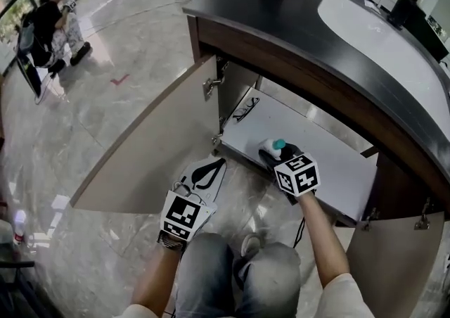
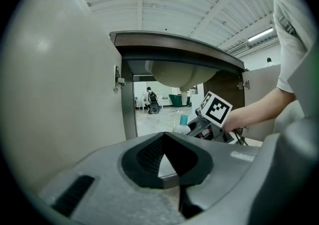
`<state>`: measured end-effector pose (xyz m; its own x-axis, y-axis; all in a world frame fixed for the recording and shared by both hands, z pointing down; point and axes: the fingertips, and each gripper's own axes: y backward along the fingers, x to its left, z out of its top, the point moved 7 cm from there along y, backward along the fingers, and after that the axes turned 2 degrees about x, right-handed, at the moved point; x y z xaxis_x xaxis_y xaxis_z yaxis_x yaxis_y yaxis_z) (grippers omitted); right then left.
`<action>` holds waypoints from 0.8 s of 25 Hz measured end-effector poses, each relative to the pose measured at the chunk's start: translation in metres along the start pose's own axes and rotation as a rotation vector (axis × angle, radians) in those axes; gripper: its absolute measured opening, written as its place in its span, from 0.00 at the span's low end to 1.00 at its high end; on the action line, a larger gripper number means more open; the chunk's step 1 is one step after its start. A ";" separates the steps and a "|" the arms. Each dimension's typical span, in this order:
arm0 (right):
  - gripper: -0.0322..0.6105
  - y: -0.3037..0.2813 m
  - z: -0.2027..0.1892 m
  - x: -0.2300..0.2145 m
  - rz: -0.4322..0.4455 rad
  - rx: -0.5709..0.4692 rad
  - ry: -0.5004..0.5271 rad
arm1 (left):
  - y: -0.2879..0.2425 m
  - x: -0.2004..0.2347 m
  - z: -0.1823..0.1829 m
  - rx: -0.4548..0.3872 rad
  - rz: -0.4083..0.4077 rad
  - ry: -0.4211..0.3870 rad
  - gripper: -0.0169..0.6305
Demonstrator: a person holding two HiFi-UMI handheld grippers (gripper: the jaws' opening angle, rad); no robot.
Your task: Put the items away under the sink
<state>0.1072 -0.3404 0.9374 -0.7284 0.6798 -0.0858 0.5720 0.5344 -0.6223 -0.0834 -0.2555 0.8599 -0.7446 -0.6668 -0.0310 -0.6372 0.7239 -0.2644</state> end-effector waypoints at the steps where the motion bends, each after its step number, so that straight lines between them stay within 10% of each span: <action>1: 0.28 -0.007 -0.002 -0.004 -0.002 0.011 0.004 | 0.000 0.000 -0.002 -0.001 0.002 0.005 0.04; 20: 0.28 -0.137 -0.018 -0.051 0.008 0.156 -0.007 | -0.003 0.009 -0.038 0.048 0.057 0.041 0.03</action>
<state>0.0727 -0.4390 1.0411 -0.7268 0.6801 -0.0967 0.5128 0.4434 -0.7352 -0.0960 -0.2573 0.8972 -0.7877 -0.6161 -0.0086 -0.5838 0.7508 -0.3091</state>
